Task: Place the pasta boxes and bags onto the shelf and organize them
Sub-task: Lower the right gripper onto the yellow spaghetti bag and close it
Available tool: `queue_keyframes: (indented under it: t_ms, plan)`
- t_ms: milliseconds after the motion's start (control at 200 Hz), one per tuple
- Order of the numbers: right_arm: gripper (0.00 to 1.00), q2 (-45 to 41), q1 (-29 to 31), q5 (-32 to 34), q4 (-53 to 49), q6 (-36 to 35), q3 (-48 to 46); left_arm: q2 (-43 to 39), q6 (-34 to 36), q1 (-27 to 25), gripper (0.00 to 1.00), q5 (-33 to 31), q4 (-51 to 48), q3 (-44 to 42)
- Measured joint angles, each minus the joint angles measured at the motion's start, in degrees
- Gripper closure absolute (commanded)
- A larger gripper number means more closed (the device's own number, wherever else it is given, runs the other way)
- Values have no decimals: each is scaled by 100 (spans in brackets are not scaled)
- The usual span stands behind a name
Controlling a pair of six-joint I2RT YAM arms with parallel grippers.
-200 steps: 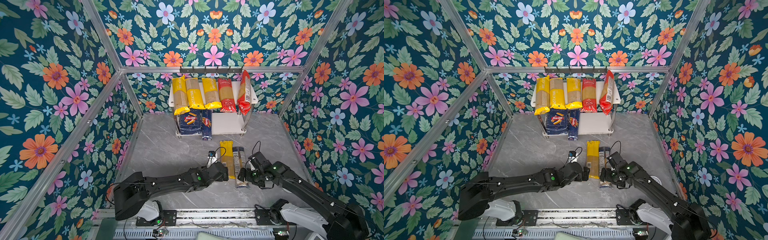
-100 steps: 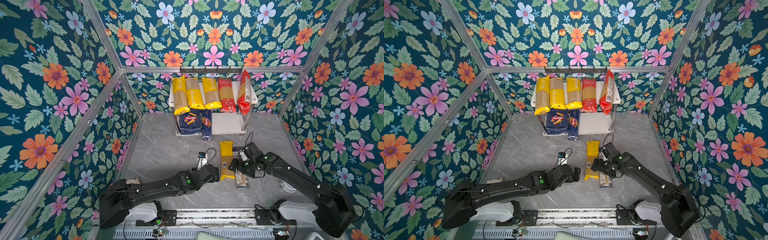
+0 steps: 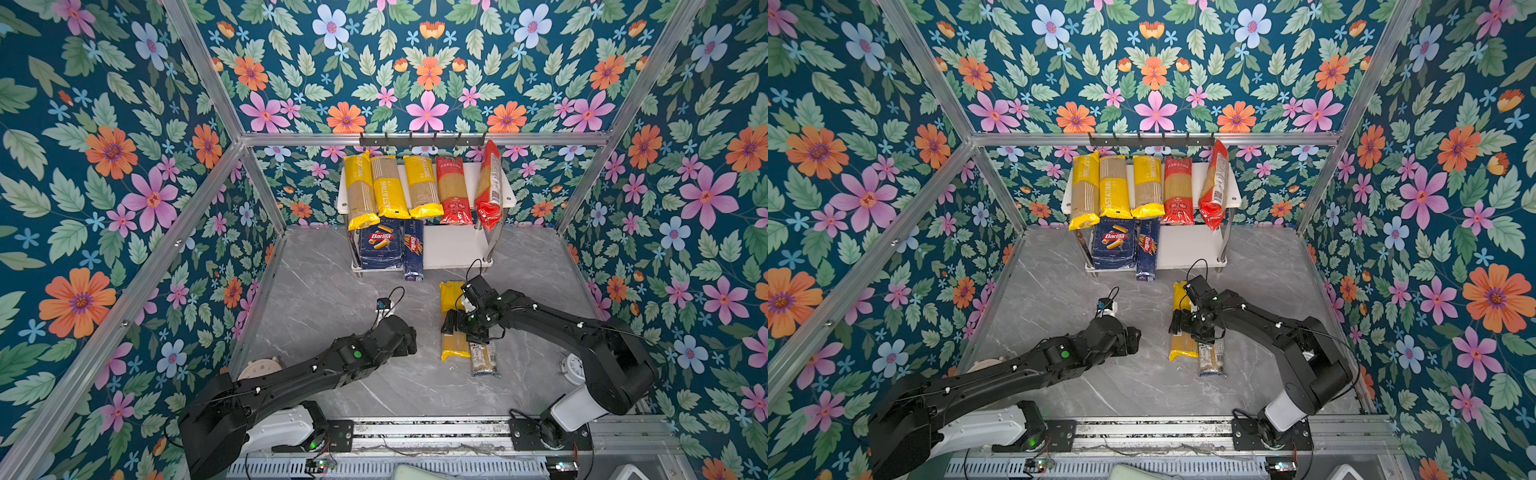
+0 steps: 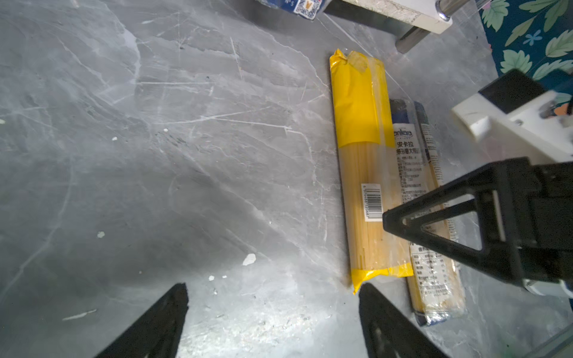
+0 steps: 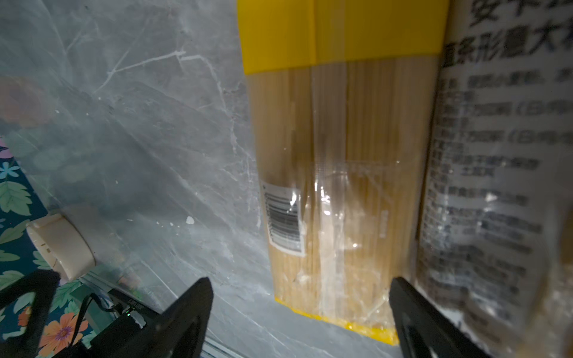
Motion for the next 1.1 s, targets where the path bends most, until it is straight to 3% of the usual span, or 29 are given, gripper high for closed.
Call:
queue_keyframes:
  t_ms: [175,505,800,895,1100]
  plan:
    - [8,282,0,256,-149,48,188,48,275,374,2,337,15,15]
    - [8,1064,72,597,-501,-96,772,396,695,654,1,713,72,240]
    - [10,1488,334,1060,-1023,-181,1235,214,817,817,1,789,111,129]
    - [17,1580,411,1248,-1139,-221,1281,105,815,846,0,804,111,48]
    - [46,1517,457,1528,-1093,-256,1060,-44,793,868,1,778,109,-20]
